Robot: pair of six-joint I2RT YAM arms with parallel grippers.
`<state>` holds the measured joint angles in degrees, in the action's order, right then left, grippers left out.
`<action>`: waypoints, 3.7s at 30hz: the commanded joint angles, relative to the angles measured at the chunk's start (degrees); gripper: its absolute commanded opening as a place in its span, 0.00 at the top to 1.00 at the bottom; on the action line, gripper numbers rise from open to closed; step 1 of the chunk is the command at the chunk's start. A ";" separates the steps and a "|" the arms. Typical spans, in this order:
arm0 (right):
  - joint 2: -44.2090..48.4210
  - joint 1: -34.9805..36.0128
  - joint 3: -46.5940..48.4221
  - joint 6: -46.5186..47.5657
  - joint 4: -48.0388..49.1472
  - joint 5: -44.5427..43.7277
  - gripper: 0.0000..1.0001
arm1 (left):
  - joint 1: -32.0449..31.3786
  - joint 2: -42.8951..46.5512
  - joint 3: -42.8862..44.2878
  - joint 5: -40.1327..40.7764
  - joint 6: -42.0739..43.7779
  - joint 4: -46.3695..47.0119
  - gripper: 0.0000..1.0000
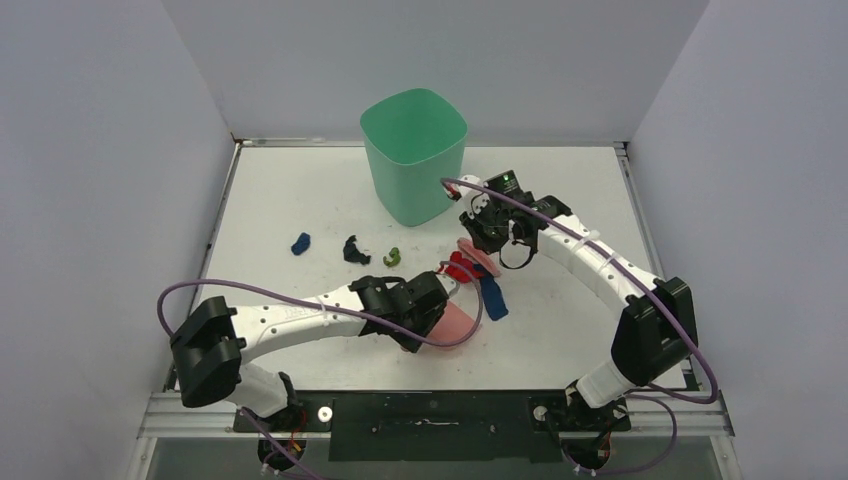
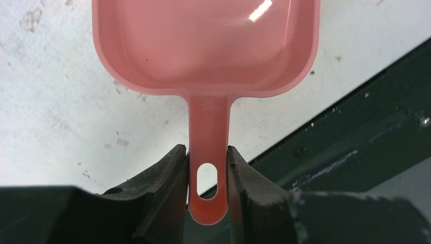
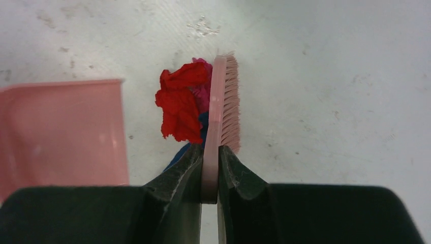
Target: Sweep away the paper scraps from the table
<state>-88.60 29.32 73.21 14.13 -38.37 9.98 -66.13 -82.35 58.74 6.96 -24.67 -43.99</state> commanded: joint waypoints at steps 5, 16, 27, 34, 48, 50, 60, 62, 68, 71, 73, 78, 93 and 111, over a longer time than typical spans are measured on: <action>3.67 2.35 0.54 4.56 -8.66 27.30 0.95 | 1.89 -5.86 0.51 -1.18 1.94 9.53 1.00; 10.96 1.10 8.11 7.14 -16.70 28.20 0.95 | 0.84 -1.76 -1.66 3.78 0.32 11.91 1.00; 16.77 -10.24 8.96 5.16 -10.79 17.84 0.95 | -0.70 7.64 -0.31 9.01 -2.65 3.06 1.00; 16.99 -10.24 2.64 5.47 -11.56 16.10 0.95 | -2.54 13.02 -0.12 14.21 -7.78 -6.65 1.00; 15.80 -5.57 -3.23 5.11 -6.89 22.30 0.95 | -8.07 23.34 0.21 13.36 -24.16 -31.01 1.00; 15.09 -3.58 -3.17 4.08 -3.51 17.76 0.95 | -10.57 25.33 -0.60 12.62 -28.17 -33.14 1.00; 0.98 10.99 8.27 4.79 6.00 -0.52 0.95 | -22.34 30.29 -5.72 6.35 -41.75 -35.50 1.00; -2.93 13.64 10.10 5.94 8.02 -4.27 0.95 | -23.09 29.24 -7.50 5.71 -42.56 -35.44 1.00; -10.53 19.56 12.87 8.37 13.42 -11.77 0.95 | -23.38 24.68 -10.50 5.46 -42.56 -31.86 1.00; -13.24 21.27 13.00 8.76 13.86 -12.38 0.95 | -22.99 22.91 -10.66 6.01 -40.39 -27.85 1.00; -14.14 22.05 12.62 8.45 12.66 -10.62 0.95 | -21.73 21.47 -10.79 6.32 -38.83 -25.40 1.00; -13.49 22.41 11.79 7.28 4.65 1.52 0.95 | -16.82 18.90 -12.78 4.65 -34.07 -17.36 1.00; -4.00 23.06 6.37 1.38 -6.21 23.13 0.95 | -2.27 16.26 -15.85 8.84 -24.45 -4.51 1.00; 11.96 -4.58 11.49 -1.83 -5.70 25.42 0.95 | -3.53 20.57 -19.94 14.00 -15.95 11.17 1.00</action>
<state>-83.35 28.84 82.56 12.27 -44.64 34.33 -69.17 -63.35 39.46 18.15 -43.72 -40.25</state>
